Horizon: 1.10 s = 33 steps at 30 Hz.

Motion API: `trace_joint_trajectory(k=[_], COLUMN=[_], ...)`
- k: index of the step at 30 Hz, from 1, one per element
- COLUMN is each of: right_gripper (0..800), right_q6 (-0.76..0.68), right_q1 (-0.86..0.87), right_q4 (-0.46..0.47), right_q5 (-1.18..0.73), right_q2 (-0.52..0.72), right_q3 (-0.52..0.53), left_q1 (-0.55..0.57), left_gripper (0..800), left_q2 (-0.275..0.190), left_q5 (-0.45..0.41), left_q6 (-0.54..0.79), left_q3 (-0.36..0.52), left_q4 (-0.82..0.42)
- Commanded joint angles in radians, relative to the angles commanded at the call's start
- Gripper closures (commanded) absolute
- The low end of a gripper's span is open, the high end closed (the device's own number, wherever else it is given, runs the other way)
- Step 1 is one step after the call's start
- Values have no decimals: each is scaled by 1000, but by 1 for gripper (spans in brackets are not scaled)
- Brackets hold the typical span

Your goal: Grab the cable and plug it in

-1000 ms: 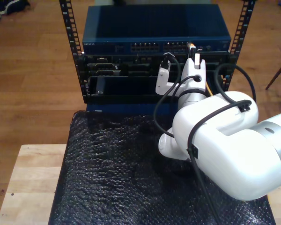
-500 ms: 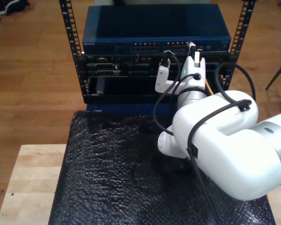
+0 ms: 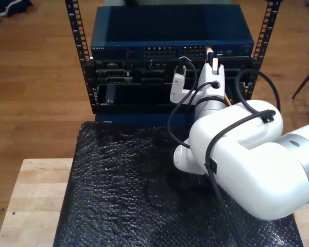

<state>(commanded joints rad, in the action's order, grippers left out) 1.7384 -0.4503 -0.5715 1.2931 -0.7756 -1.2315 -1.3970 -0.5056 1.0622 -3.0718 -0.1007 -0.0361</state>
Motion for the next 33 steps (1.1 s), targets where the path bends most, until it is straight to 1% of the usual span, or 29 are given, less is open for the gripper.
trace_joint_trajectory(k=[33], right_gripper=[800], right_q6=[-2], right_q1=[11], right_q4=[2], right_q5=[-2], right_q2=[3], right_q3=[-17], left_q1=[0], left_gripper=[0], left_q2=[0], left_q5=[0], left_q6=[0], left_q3=[0], left_q4=[0])
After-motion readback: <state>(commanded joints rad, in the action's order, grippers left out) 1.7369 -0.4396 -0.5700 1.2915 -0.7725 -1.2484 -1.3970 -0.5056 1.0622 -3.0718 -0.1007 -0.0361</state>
